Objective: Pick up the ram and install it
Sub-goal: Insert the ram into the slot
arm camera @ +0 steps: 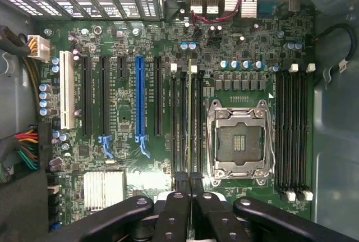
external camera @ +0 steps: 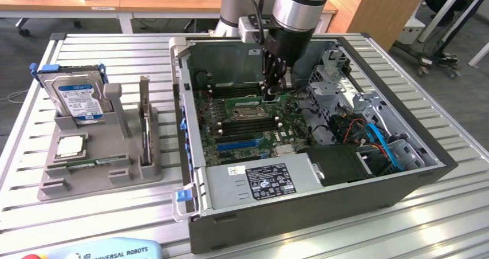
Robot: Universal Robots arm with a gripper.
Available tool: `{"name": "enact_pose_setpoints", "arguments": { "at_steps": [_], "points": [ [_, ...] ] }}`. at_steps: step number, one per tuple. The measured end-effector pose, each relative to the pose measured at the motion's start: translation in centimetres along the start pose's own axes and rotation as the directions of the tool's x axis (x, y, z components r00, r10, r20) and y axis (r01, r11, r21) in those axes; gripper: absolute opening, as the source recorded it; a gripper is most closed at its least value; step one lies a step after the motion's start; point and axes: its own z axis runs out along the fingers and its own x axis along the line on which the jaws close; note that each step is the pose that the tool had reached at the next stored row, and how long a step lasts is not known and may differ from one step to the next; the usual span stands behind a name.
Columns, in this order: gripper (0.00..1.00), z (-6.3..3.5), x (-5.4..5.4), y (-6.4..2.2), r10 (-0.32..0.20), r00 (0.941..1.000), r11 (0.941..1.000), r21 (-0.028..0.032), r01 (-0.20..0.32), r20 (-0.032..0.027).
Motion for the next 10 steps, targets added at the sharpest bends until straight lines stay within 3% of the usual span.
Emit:
{"name": "enact_pose_setpoints", "arguments": {
  "at_steps": [10],
  "points": [
    [0.11,0.42,0.33,-0.02,0.000,1.0000,1.0000,-0.0001,0.000,0.0000]
  ]
}}
